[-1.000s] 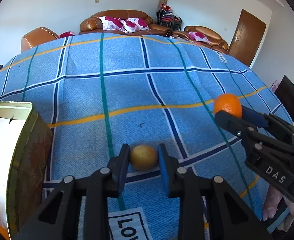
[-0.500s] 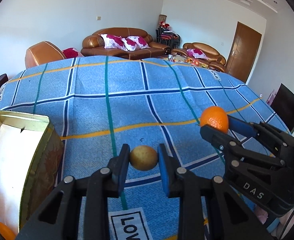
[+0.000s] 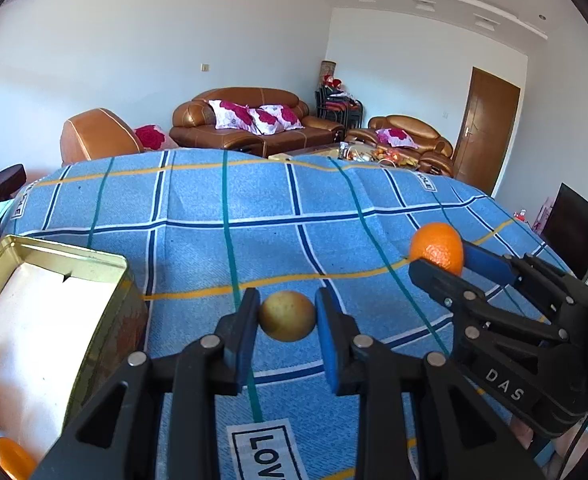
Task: Organize fruits
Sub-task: 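Carry the orange and yellow fruit over the tin tray with both grippers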
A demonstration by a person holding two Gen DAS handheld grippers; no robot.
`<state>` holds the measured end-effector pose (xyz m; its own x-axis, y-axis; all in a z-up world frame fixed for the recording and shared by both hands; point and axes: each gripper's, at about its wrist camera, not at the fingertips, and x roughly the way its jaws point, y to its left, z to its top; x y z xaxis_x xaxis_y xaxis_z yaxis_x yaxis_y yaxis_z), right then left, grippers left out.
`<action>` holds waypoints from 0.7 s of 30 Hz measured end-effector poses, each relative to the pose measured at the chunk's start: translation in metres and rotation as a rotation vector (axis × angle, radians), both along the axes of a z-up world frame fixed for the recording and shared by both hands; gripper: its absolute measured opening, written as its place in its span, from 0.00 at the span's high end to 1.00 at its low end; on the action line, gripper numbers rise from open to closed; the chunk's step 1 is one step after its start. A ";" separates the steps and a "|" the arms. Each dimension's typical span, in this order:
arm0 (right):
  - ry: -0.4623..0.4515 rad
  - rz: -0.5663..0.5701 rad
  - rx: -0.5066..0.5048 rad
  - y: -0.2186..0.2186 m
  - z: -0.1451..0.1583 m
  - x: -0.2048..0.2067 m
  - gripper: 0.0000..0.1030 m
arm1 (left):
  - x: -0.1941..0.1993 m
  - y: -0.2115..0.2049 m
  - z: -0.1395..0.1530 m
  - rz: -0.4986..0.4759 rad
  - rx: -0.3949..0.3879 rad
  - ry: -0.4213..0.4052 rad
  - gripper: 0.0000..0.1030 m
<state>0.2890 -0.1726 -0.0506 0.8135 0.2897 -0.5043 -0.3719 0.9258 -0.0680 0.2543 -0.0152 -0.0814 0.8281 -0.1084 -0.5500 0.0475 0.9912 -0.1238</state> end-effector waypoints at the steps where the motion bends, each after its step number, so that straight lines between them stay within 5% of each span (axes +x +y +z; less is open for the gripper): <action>1: -0.008 0.001 -0.001 0.000 0.001 -0.002 0.54 | -0.002 0.000 0.001 0.002 0.003 -0.012 0.71; 13: -0.047 0.004 0.019 -0.004 0.005 -0.011 0.54 | -0.017 -0.009 0.011 -0.004 0.053 -0.107 0.71; 21: -0.071 0.012 0.036 -0.005 0.007 -0.023 0.54 | -0.028 -0.013 0.013 -0.011 0.078 -0.093 0.71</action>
